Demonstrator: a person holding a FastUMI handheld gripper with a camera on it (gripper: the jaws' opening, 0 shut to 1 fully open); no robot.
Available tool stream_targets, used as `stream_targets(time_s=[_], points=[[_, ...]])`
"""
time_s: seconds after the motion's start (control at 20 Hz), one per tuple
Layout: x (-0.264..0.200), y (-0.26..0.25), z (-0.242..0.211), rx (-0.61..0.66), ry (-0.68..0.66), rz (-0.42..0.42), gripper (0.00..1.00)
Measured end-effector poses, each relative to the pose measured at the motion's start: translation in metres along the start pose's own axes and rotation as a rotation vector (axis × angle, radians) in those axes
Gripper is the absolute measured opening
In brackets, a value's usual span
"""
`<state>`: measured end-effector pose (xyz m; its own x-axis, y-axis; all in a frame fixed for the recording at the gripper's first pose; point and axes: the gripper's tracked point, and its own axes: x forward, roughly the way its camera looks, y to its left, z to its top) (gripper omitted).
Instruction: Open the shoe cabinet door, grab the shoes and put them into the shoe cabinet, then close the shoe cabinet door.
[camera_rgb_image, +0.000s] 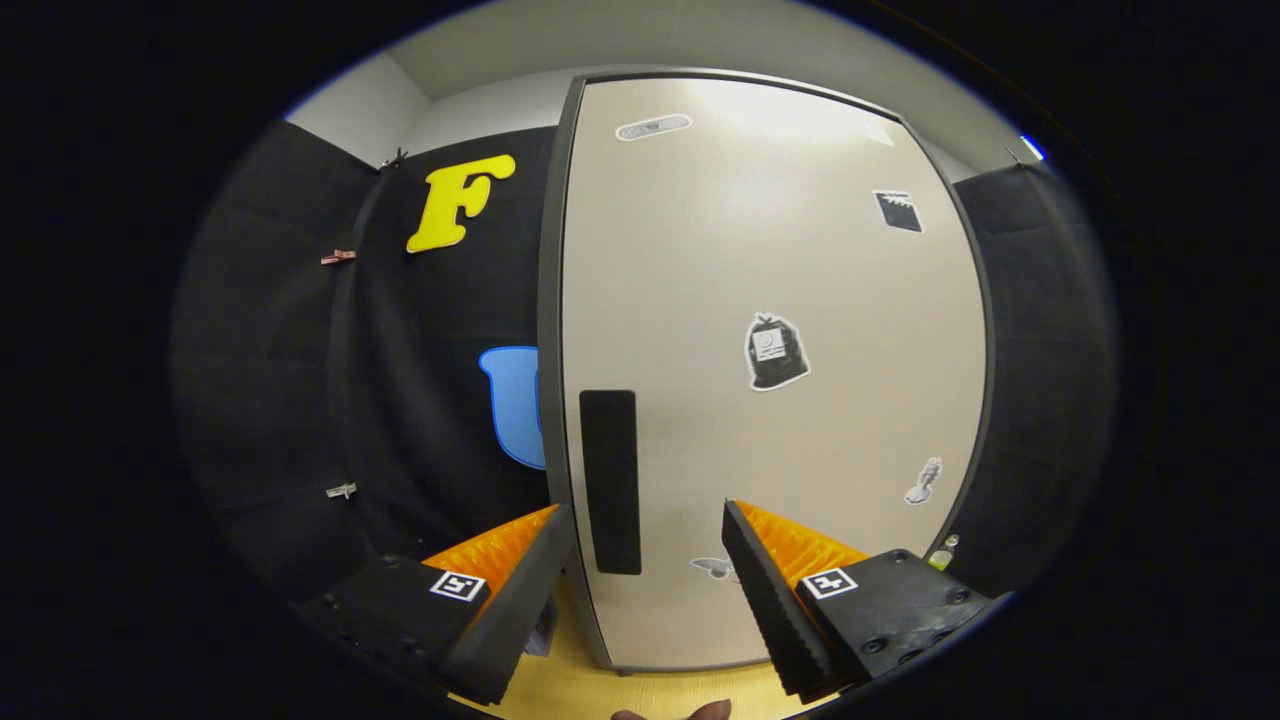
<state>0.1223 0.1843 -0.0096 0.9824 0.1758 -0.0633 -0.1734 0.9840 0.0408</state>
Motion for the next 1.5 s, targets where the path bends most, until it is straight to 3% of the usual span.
stream_targets(time_s=[0.15,0.25,0.35,0.5,0.55,0.6,0.65,0.75,1.5], points=[[0.023,0.008,0.000,-0.003,-0.009,-0.007,0.97],[0.035,0.013,-0.002,0.002,-0.005,-0.004,0.89],[0.043,0.014,-0.004,0.002,-0.003,-0.005,0.77],[0.046,0.013,-0.007,0.015,0.003,-0.044,0.44],[0.041,0.013,-0.007,0.011,0.009,-0.057,0.44],[0.046,0.014,-0.007,0.004,-0.005,-0.062,0.36],[0.049,0.011,-0.009,0.002,0.000,-0.063,0.36],[0.038,0.011,-0.006,-0.003,0.000,-0.040,0.24],[-0.051,0.005,0.004,0.024,0.006,0.123,0.24]])
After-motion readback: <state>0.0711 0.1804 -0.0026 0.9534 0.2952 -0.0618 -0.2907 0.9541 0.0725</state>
